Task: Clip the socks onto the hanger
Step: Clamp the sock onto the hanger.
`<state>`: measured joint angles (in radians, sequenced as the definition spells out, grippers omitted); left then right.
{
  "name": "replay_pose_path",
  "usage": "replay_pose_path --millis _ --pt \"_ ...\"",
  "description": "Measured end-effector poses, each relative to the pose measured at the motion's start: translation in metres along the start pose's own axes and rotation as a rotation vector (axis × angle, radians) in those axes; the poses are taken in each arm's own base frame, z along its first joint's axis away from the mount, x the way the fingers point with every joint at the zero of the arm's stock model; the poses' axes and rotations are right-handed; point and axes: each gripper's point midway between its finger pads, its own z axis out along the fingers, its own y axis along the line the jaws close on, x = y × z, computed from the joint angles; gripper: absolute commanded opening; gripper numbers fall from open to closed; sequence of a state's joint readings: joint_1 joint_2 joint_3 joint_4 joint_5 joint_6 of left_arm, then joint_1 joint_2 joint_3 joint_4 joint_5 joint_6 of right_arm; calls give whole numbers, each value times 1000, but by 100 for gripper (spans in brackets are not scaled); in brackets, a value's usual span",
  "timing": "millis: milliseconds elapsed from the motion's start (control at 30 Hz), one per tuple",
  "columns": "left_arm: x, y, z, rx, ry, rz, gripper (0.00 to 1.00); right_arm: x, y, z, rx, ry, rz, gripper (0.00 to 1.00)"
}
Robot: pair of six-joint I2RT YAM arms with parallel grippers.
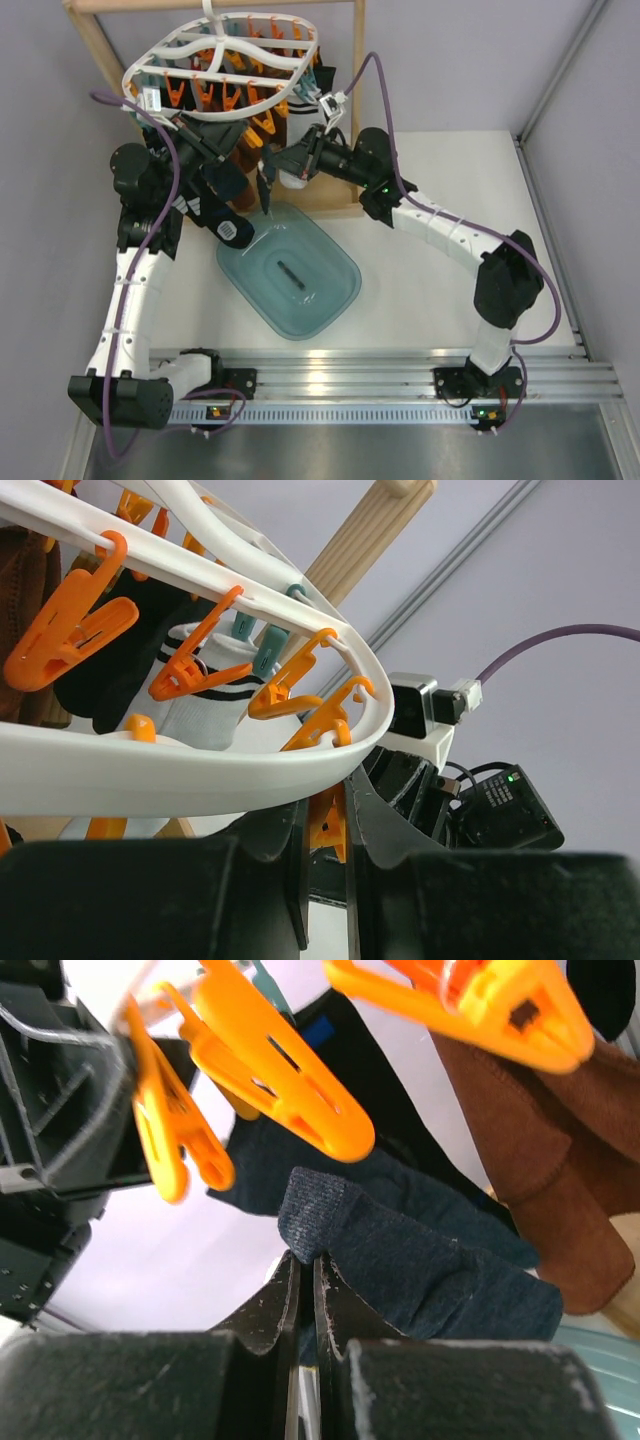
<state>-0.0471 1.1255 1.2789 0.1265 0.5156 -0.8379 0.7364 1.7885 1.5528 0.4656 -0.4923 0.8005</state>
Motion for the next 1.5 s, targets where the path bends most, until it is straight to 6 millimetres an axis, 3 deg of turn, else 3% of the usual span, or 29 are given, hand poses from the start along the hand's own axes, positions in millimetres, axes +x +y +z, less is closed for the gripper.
replay_pose_path --millis 333,700,1500 --pt "3 4 0 -7 5 5 0 -23 20 4 -42 -48 -18 0" --pt "4 5 0 -10 8 3 0 -18 20 5 -45 -34 -1 0" --pt "4 5 0 -10 7 -3 0 -7 41 10 -122 3 -10 0"
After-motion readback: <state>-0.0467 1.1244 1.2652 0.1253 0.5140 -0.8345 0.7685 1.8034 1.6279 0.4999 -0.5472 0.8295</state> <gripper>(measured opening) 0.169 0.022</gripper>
